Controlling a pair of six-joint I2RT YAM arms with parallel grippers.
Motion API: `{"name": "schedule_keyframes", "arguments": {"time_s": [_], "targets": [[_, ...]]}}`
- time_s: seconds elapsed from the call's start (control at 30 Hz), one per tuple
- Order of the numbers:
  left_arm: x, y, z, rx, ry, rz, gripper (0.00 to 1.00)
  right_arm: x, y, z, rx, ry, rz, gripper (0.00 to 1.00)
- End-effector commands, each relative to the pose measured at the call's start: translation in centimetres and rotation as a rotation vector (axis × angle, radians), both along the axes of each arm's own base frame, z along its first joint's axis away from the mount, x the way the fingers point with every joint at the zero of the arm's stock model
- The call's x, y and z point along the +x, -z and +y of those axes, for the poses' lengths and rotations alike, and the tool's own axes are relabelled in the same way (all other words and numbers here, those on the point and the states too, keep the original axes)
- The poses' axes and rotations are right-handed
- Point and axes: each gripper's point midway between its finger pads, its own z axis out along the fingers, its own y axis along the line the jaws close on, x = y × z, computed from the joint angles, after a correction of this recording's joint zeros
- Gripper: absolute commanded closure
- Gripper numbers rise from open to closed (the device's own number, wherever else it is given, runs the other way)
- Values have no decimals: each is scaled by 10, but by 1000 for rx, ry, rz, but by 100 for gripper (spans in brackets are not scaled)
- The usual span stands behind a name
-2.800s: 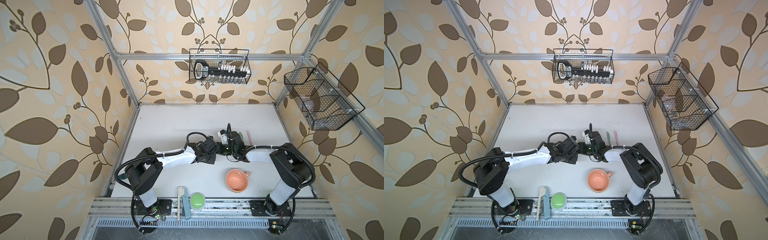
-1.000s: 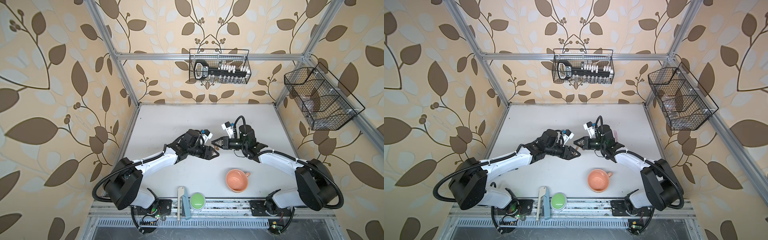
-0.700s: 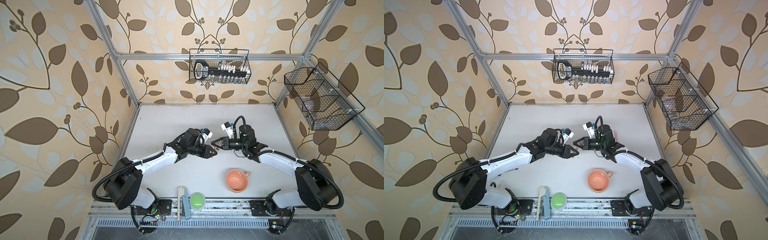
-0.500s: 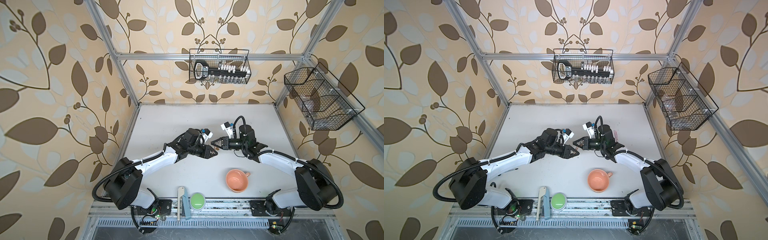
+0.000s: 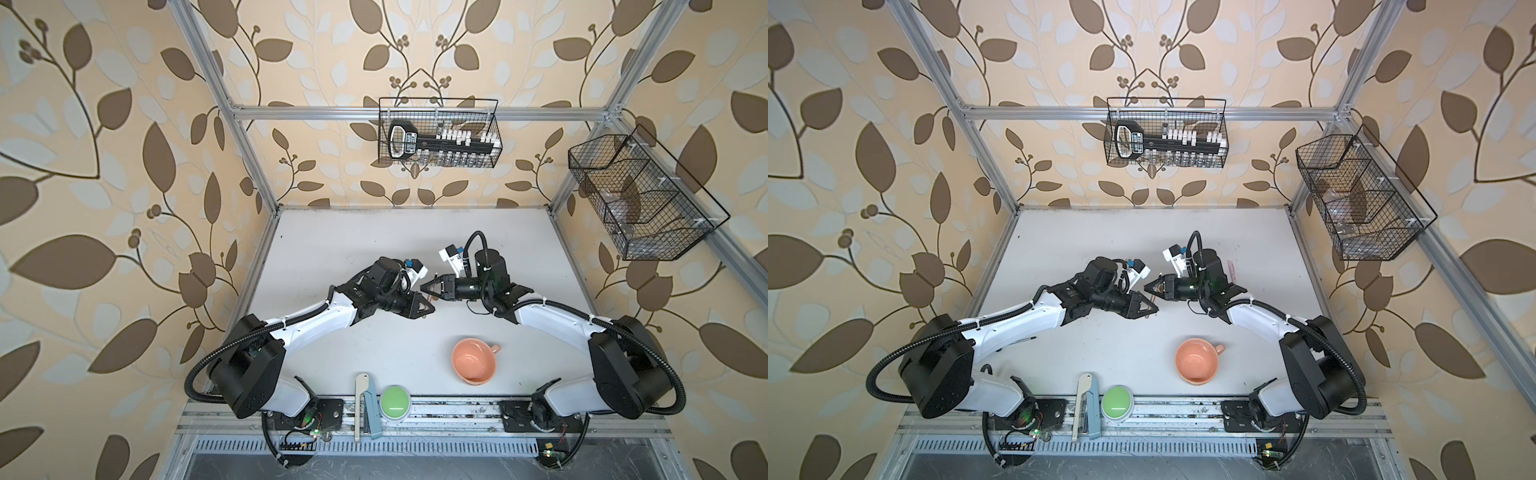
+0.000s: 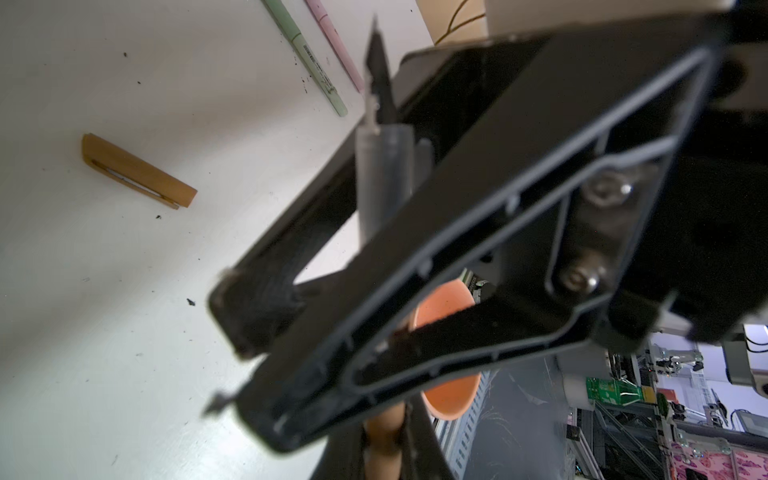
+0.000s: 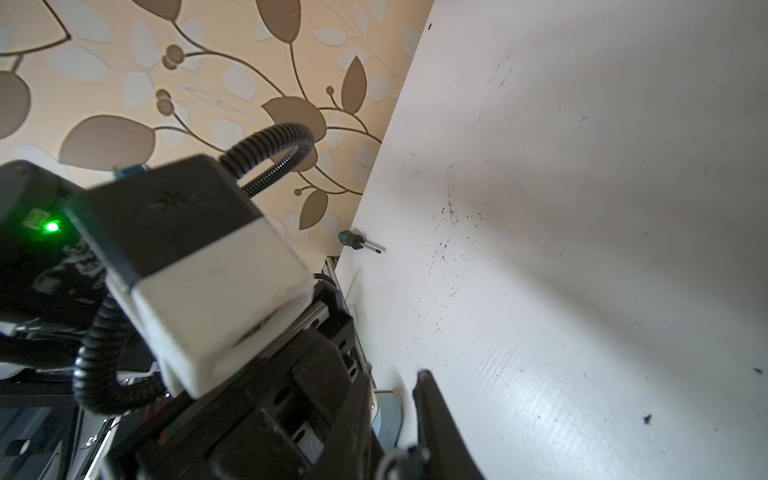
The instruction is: Insert the pens into the pen caps
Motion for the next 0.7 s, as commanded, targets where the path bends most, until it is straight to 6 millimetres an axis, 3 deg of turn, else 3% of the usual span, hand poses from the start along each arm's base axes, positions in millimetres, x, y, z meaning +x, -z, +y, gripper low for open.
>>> {"name": "schedule_keyframes", "arguments": {"time_s": [0.0, 0.17, 0.33, 0.67], "targets": [[14, -18, 4, 25, -46, -86, 91, 11, -17, -22, -173, 85, -128, 58], [16, -16, 21, 101, -100, -124, 91, 21, -27, -67, -448, 200, -218, 52], [10, -22, 41, 152, -147, -162, 91, 28, -2, -86, -716, 182, -186, 57], [-5, -46, 81, 190, -260, -232, 88, 28, 81, -32, -989, -102, -107, 65]]}}
